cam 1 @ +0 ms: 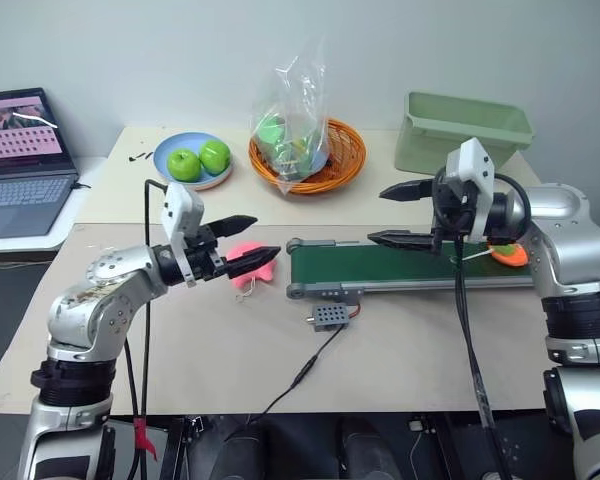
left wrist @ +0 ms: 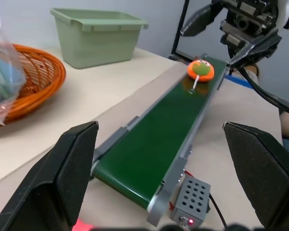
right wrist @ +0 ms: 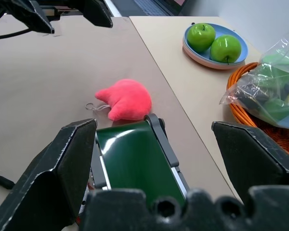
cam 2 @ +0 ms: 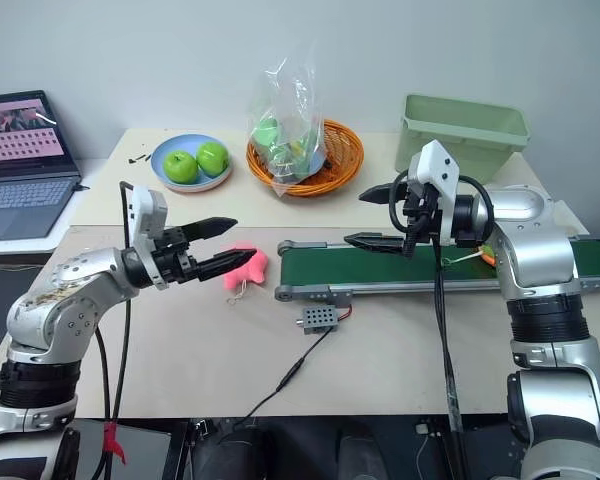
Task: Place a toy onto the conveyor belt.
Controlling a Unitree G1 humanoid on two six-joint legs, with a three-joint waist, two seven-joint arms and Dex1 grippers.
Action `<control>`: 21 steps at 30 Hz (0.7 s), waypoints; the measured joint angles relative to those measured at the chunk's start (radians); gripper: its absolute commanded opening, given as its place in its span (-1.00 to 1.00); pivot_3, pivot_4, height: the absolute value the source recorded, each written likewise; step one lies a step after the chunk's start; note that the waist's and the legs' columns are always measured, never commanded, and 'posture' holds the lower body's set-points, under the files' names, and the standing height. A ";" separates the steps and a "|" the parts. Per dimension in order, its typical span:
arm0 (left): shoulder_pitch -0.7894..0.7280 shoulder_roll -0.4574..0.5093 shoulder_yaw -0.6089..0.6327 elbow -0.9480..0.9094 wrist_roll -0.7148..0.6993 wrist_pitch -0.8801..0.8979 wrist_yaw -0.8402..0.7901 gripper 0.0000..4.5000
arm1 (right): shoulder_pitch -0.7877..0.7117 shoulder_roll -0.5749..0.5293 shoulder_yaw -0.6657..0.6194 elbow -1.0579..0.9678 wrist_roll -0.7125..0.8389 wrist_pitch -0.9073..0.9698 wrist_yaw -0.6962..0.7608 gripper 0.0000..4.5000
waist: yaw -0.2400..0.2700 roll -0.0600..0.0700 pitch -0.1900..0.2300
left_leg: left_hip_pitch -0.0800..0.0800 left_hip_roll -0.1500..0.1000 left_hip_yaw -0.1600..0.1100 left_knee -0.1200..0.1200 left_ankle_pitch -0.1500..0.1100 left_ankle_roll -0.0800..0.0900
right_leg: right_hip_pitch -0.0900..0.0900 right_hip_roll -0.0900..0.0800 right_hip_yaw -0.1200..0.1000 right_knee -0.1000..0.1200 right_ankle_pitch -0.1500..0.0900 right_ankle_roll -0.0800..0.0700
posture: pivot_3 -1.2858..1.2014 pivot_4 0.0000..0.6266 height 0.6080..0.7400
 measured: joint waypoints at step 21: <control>-0.006 0.006 0.016 -0.015 -0.053 0.058 0.021 0.96 | 0.026 0.011 0.000 -0.040 0.010 0.028 -0.014 1.00 | 0.000 0.000 0.000 | 0.000 0.000 0.000 0.000 0.000 0.000 | 0.000 0.000 0.000 0.000 0.000 0.000 | 0.03 -0.52 1.00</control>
